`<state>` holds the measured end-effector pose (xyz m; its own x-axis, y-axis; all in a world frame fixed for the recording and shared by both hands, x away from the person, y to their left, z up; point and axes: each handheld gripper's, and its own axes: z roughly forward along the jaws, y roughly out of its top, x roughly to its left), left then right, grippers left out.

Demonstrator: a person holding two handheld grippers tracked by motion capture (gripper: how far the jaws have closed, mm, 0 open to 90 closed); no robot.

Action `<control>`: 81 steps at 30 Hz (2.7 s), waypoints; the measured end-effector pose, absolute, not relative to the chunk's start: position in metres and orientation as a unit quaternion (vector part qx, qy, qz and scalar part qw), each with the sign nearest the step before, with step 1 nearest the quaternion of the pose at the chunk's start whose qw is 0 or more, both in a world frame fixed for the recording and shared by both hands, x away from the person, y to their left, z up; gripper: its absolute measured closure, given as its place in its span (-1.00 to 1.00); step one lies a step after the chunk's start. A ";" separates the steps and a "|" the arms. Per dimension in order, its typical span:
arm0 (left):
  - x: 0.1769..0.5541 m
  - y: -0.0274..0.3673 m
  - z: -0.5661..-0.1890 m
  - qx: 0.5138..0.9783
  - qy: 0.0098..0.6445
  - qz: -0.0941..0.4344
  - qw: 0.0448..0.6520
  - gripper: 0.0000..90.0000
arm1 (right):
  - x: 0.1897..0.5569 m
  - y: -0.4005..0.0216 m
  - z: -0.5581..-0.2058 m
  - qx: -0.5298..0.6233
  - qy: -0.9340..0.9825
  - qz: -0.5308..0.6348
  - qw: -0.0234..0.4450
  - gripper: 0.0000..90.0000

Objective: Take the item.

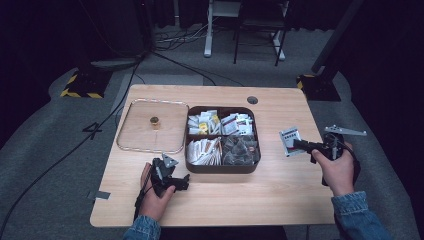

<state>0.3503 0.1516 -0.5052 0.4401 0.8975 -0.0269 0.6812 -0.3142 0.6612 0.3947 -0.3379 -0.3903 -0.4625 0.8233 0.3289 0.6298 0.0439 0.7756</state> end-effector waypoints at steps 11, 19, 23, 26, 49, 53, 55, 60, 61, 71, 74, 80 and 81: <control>0.350 0.152 -0.505 0.791 0.499 0.176 0.307 -1.00 | 0.402 -0.343 -0.417 0.529 0.725 0.431 0.090 0.92; 0.350 0.152 -0.505 0.791 0.499 0.176 0.306 -1.00 | 0.405 -0.345 -0.436 0.544 0.730 0.408 0.075 0.92; 0.350 0.152 -0.505 0.791 0.499 0.176 0.307 -1.00 | 0.407 -0.346 -0.443 0.549 0.732 0.397 0.071 0.92; 0.350 0.152 -0.505 0.791 0.499 0.176 0.306 -1.00 | 0.407 -0.346 -0.448 0.553 0.732 0.392 0.066 0.92; 0.350 0.152 -0.505 0.791 0.498 0.177 0.307 -1.00 | 0.410 -0.353 -0.468 0.574 0.728 0.365 0.084 0.30; 0.350 0.152 -0.505 0.791 0.499 0.176 0.307 -1.00 | 0.410 -0.357 -0.467 0.568 0.731 0.357 0.124 0.07; 0.350 0.152 -0.505 0.791 0.499 0.176 0.306 -1.00 | 0.410 -0.359 -0.467 0.568 0.730 0.353 0.142 0.05; 0.350 0.152 -0.505 0.791 0.499 0.176 0.307 -1.00 | 0.408 -0.363 -0.465 0.568 0.727 0.356 0.147 0.05; 0.350 0.152 -0.505 0.791 0.499 0.176 0.307 -1.00 | 0.407 -0.363 -0.465 0.569 0.726 0.357 0.148 0.05; 0.349 0.152 -0.505 0.790 0.500 0.180 0.306 -0.99 | 0.395 -0.349 -0.443 0.530 0.739 0.393 0.135 0.03; 0.347 0.152 -0.505 0.789 0.501 0.180 0.307 -0.99 | 0.390 -0.342 -0.434 0.516 0.746 0.399 0.133 0.03; 0.345 0.153 -0.505 0.791 0.498 0.180 0.306 -0.99 | 0.377 -0.327 -0.421 0.489 0.756 0.416 0.126 0.03; 0.344 0.153 -0.505 0.791 0.498 0.180 0.306 -0.99 | 0.375 -0.325 -0.420 0.486 0.757 0.418 0.124 0.03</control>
